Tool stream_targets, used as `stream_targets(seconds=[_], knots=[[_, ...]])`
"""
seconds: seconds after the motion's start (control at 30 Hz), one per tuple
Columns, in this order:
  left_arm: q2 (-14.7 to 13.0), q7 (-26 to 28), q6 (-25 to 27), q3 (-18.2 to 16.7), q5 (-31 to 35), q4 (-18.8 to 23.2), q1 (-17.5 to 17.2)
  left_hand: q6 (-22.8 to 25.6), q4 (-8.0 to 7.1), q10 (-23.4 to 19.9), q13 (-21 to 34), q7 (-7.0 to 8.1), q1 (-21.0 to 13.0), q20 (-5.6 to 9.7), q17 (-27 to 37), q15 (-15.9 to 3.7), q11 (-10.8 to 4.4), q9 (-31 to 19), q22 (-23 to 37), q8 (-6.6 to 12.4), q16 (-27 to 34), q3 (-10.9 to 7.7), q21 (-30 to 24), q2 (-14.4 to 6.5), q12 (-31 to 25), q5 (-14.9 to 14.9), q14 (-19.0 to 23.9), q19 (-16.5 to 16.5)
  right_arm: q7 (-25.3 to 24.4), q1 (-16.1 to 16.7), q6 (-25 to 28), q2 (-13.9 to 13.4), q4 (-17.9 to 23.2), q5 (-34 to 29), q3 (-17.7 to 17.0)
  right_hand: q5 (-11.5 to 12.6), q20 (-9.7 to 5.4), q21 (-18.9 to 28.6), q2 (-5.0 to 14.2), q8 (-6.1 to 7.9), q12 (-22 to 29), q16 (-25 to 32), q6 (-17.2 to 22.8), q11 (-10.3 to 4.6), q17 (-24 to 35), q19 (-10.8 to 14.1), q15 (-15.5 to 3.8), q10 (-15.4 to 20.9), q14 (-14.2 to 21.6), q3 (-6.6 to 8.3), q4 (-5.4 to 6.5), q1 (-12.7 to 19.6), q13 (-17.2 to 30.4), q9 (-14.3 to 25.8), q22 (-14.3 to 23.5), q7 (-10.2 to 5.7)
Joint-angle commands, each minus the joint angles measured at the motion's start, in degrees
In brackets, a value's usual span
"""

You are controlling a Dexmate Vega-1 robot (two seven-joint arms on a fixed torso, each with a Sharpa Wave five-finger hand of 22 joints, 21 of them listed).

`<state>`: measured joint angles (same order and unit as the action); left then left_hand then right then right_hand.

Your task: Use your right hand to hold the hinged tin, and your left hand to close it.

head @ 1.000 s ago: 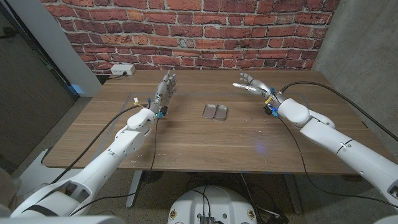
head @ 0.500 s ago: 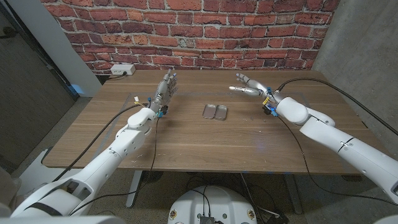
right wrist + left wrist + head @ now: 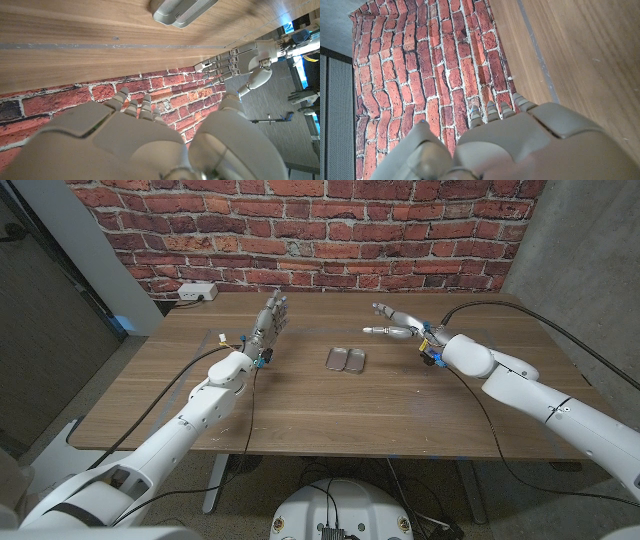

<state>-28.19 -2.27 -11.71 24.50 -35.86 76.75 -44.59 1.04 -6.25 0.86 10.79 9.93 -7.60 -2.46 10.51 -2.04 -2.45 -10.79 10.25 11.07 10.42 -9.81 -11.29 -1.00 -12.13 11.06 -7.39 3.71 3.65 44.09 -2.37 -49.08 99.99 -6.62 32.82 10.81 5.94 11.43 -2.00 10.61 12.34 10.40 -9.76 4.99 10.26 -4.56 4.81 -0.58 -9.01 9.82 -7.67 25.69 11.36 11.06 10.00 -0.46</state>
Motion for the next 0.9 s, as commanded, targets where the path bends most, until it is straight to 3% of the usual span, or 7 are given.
stream_targets(seconds=[0.03,0.23,0.9], knots=[[0.2,0.3,0.3,0.3,0.3,0.6,0.0,0.2,-0.03,-0.3,0.3,-0.06,0.3,0.02,0.1,-0.85,-0.05,-0.1,0.1,0.52,0.4,0.2,-0.1,0.1,-0.2,0.6,0.0,0.4,0.9,-0.2,3.9,-0.1,3.4,-5.7,2.0,-0.1,0.65,-0.1,0.15,0.43,0.3,0.3,-3.5,0.38,0.2,0.1,0.07,0.2,0.4,-0.02,-0.1,0.8,0.1,0.3,0.2,-0.28],[0.1,0.5,0.3,0.2,0.3,1.1,-0.2,0.3,-0.05,-0.3,0.3,0.0,0.3,0.03,0.1,-0.84,-0.1,-0.1,0.1,0.53,0.4,0.25,-0.1,0.1,-0.2,0.6,0.0,0.4,1.3,0.0,7.4,0.3,5.7,-8.7,3.2,-0.1,1.03,0.0,0.22,0.56,0.2,0.4,-3.4,-0.25,0.2,0.3,-0.04,-0.1,0.6,0.01,-0.14,1.0,0.1,0.3,0.2,-0.82],[-0.2,-0.6,0.5,0.2,0.0,0.6,0.1,0.6,-0.09,-0.3,0.3,-0.11,0.4,0.06,0.1,-0.86,-0.05,-0.1,0.1,0.55,0.3,0.44,-0.1,0.1,-0.2,0.7,-0.1,0.5,4.8,-1.5,21.2,1.4,11.8,-22.0,8.1,-0.1,0.98,0.0,0.29,0.25,0.5,0.4,-5.1,1.17,0.2,0.6,0.47,0.4,0.8,0.15,-0.39,1.8,0.2,0.3,0.2,0.37]])
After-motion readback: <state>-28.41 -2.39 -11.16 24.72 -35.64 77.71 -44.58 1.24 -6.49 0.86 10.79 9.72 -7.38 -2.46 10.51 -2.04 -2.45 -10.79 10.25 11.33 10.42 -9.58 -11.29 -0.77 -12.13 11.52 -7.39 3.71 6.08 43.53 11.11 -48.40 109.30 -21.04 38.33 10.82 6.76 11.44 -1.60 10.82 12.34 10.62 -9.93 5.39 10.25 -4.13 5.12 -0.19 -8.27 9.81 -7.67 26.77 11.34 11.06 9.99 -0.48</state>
